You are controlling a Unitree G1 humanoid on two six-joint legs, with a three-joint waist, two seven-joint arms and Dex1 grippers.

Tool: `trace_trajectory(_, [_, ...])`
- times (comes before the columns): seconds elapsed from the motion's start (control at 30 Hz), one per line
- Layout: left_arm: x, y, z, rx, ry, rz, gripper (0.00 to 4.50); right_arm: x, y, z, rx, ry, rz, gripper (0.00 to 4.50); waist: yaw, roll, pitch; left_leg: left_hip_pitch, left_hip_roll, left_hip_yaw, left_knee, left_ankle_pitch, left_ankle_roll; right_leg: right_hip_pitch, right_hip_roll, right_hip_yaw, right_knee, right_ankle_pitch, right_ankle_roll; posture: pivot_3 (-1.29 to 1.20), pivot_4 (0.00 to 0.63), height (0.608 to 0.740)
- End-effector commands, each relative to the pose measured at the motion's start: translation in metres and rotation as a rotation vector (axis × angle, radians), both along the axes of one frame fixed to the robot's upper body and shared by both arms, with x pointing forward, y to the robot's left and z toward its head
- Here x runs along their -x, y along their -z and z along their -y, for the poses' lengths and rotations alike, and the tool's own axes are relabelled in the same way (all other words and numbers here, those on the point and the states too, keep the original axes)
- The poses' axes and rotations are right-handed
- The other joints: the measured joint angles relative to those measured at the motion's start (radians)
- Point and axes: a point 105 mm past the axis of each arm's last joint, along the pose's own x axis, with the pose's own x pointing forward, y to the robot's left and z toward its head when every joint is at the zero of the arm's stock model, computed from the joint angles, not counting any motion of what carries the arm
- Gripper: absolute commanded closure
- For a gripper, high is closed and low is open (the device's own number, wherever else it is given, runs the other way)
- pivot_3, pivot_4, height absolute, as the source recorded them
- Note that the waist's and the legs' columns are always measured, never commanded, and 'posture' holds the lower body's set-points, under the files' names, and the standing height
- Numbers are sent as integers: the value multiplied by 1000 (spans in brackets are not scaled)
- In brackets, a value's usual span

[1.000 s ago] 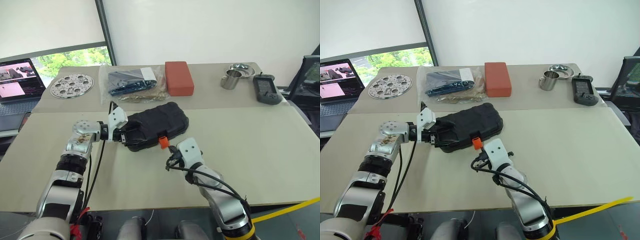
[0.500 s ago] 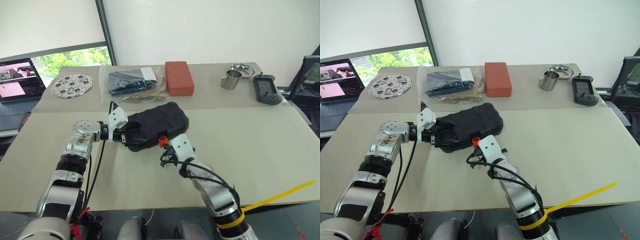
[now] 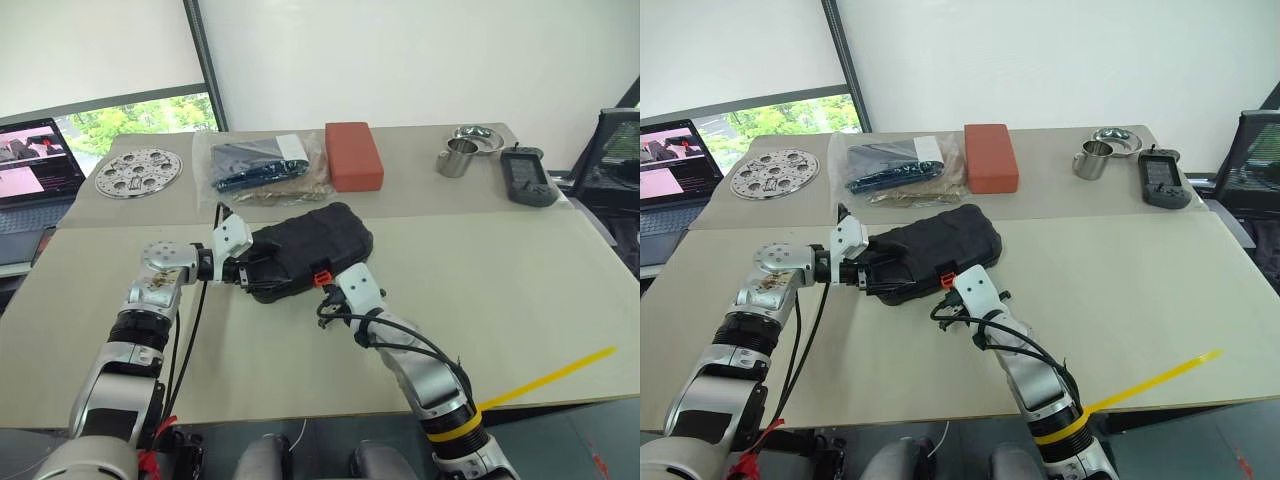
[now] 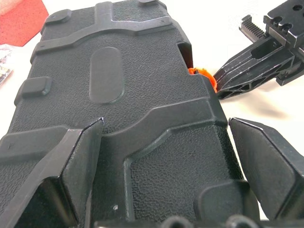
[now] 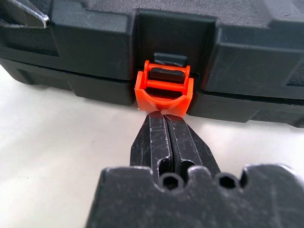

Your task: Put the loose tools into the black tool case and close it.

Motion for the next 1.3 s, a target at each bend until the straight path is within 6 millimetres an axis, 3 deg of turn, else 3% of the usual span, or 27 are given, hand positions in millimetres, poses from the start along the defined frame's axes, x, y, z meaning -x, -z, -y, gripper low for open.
trace_trajectory(0.03, [10,30,-2,-49,5,-108,0,-4,-51,-13,-84,-33,186,4482,-1,0,0,0,0,0,0,0,0,0,0,0,0,0,0,0,150,740])
trace_trajectory(0.43, [15,31,-1,-43,11,-115,0,-9,-57,-20,-86,-55,215,4482,-5,0,0,0,1,0,0,0,0,0,-1,1,0,0,0,0,150,740])
trace_trajectory(0.57, [11,19,3,4,8,-83,0,-8,-49,-15,-75,-47,196,4482,-2,0,0,2,1,0,-1,0,0,1,-1,1,0,0,0,0,150,740])
trace_trajectory(0.7, [-1,-15,10,124,-3,-25,0,-5,-43,-3,-68,-19,179,4482,5,0,0,0,-1,0,0,0,0,0,-1,0,0,0,0,0,150,740])
trace_trajectory(0.87, [-25,-38,10,167,-77,32,0,1,-39,11,-62,10,170,4482,13,-3,2,-3,-1,0,0,0,0,-2,-1,0,-1,0,0,0,150,740])
trace_trajectory(1.03, [-53,-35,22,136,-210,75,0,5,-33,22,-47,44,151,4482,24,-3,2,-3,-1,-1,-1,0,0,-2,0,0,-2,0,0,0,150,740])
trace_trajectory(1.3, [-69,-21,54,101,-287,120,0,-2,0,23,13,57,37,4482,28,-4,3,-3,-2,0,-1,0,0,-2,0,0,-2,0,0,0,150,740])
